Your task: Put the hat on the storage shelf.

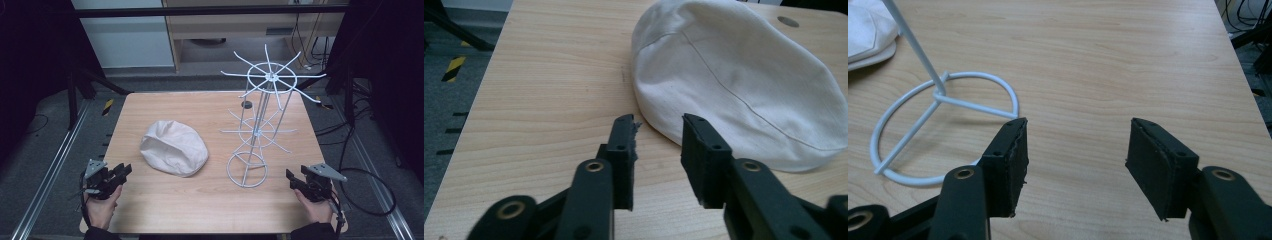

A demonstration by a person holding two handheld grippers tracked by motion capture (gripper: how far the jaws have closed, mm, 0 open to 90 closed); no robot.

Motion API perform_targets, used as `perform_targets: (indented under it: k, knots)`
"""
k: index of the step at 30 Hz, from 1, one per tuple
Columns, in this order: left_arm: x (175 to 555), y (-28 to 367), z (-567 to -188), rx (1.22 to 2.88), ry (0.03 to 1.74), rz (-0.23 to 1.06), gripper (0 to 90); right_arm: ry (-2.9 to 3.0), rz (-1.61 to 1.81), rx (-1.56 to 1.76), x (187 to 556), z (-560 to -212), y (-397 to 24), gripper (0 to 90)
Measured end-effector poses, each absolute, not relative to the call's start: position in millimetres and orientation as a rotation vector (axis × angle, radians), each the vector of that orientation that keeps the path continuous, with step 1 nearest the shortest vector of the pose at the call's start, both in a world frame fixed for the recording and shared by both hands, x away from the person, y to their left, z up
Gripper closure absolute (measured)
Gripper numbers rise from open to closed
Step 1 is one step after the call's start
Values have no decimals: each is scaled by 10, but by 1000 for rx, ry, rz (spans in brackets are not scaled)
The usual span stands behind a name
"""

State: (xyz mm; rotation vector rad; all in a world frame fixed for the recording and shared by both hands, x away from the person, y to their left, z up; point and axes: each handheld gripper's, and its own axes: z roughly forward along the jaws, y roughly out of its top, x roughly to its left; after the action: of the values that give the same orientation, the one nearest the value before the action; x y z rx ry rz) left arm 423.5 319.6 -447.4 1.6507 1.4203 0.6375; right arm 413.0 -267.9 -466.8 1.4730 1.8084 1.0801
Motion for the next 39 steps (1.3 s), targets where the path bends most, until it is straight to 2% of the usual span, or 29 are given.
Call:
perform_targets:
  k: [5, 6, 8, 11, 21, 26, 39]
  knots:
    - [4240, 3095, -4436, 1669, 1395, 610, 800, 1812, 1071, 1480, 4100, -4686, -2670, 453]
    - [4244, 3067, -4424, 1677, 1388, 606, 800, 1818, 1068, 1479, 4098, -4685, -2665, 454]
    - [4251, 2988, -4370, 1704, 1354, 634, 857, 1818, 1044, 1478, 4094, -4689, -2655, 476]
    - [4269, 2948, -4328, 1715, 1341, 637, 893, 1817, 1044, 1470, 4104, -4687, -2666, 488]
    - [4432, 2726, -4098, 1704, 1267, 654, 899, 1817, 1048, 1469, 4111, -4693, -2654, 548]
    - [4598, 2442, -3989, 1717, 1226, 657, 900, 1819, 1065, 1464, 4104, -4680, -2629, 567]
    - [4920, 1902, -3960, 1784, 1147, 654, 900, 1827, 1062, 1459, 4126, -4711, -2601, 571]
